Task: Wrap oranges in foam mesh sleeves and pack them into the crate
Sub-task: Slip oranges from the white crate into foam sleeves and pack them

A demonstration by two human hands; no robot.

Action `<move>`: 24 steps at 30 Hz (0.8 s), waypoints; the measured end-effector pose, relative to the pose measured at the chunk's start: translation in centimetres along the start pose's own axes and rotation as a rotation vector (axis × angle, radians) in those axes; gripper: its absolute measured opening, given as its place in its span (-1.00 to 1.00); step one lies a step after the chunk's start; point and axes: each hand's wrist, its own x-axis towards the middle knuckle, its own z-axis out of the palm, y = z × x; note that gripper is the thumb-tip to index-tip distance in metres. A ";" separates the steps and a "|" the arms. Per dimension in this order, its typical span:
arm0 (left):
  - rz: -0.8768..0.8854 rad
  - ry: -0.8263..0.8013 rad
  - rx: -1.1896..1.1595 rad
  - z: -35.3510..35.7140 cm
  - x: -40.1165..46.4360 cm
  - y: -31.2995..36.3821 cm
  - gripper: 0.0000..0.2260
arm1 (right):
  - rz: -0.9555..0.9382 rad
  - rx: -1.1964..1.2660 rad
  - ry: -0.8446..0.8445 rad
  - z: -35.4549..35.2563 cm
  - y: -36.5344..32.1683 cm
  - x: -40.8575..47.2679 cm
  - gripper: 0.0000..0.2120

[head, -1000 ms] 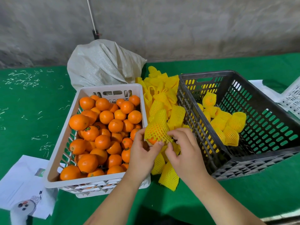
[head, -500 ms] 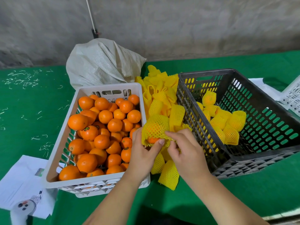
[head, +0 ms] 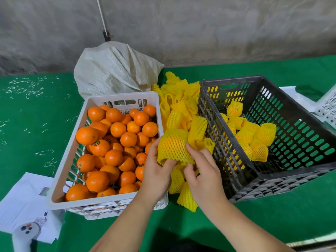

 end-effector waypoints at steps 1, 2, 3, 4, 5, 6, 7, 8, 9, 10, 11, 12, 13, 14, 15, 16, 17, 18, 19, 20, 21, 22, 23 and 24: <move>-0.002 0.023 -0.015 -0.1 0.0 -0.2 -0.50 | 0.011 0.047 0.025 0.4 -0.3 -0.2 -0.57; 0.004 0.040 -0.001 -0.1 0.0 -0.3 -0.50 | 0.052 0.104 0.031 0.8 -0.7 -0.3 -0.55; 0.010 0.037 0.025 -0.1 -0.1 -0.2 -0.49 | 0.118 0.167 0.009 1.2 -1.0 -0.2 -0.50; 0.012 0.014 0.049 -0.1 -0.1 -0.1 -0.49 | 0.196 0.217 -0.041 1.5 -1.2 0.1 -0.44; 0.002 -0.025 0.062 -0.1 -0.2 0.0 -0.48 | 0.264 0.234 -0.099 1.5 -1.2 0.4 -0.36; -0.010 -0.069 0.078 0.0 -0.3 0.1 -0.44 | 0.305 0.229 -0.148 1.4 -1.0 0.8 -0.27; -0.015 -0.104 0.093 0.0 -0.4 0.1 -0.36 | 0.315 0.210 -0.187 1.0 -0.9 1.1 -0.22; -0.011 -0.129 0.114 0.0 -0.4 0.1 -0.29 | 0.300 0.177 -0.217 0.6 -0.6 1.3 -0.19; -0.004 -0.146 0.127 -0.1 -0.4 0.0 -0.25 | 0.278 0.133 -0.236 0.2 -0.4 1.4 -0.19; 0.004 -0.156 0.136 -0.1 -0.4 0.0 -0.26 | 0.258 0.093 -0.243 -0.2 -0.1 1.4 -0.20; 0.009 -0.159 0.141 0.0 -0.4 0.0 -0.30 | 0.236 0.069 -0.236 -0.4 0.0 1.2 -0.22; 0.018 -0.151 0.147 0.0 -0.3 0.1 -0.35 | 0.210 0.062 -0.216 -0.4 0.0 0.9 -0.24; 0.031 -0.136 0.151 0.1 -0.4 0.3 -0.42 | 0.184 0.070 -0.188 -0.2 -0.1 0.4 -0.27; 0.048 -0.116 0.152 0.2 -0.4 0.4 -0.48 | 0.160 0.086 -0.162 0.0 -0.2 -0.1 -0.31; 0.062 -0.095 0.142 0.2 -0.5 0.4 -0.52 | 0.140 0.102 -0.147 0.4 -0.2 -0.6 -0.35; 0.074 -0.071 0.131 0.2 -0.4 0.4 -0.53 | 0.129 0.108 -0.148 0.8 -0.1 -1.1 -0.39; 0.075 -0.044 0.122 0.2 -0.3 0.3 -0.53 | 0.130 0.103 -0.163 1.2 -0.1 -1.6 -0.41; 0.061 -0.016 0.114 0.1 -0.2 0.2 -0.50 | 0.149 0.111 -0.184 1.4 -0.1 -2.0 -0.43; 0.035 0.004 0.099 0.0 -0.1 0.1 -0.44 | 0.194 0.153 -0.199 1.6 -0.2 -2.2 -0.44; 0.011 0.010 0.090 -0.2 0.0 0.0 -0.36 | 0.264 0.238 -0.193 1.6 -0.3 -2.3 -0.44; -0.003 0.006 0.095 -0.3 0.1 -0.1 -0.27 | 0.337 0.339 -0.165 1.5 -0.4 -2.1 -0.41; -0.007 -0.006 0.116 -0.4 0.1 -0.2 -0.20 | 0.402 0.435 -0.137 1.4 -0.4 -1.7 -0.33; -0.005 -0.031 0.137 -0.4 0.1 -0.2 -0.15 | 0.453 0.513 -0.133 1.3 -0.4 -1.2 -0.23; 0.002 -0.072 0.159 -0.3 0.0 -0.2 -0.12 | 0.484 0.562 -0.154 1.2 -0.4 -0.6 -0.14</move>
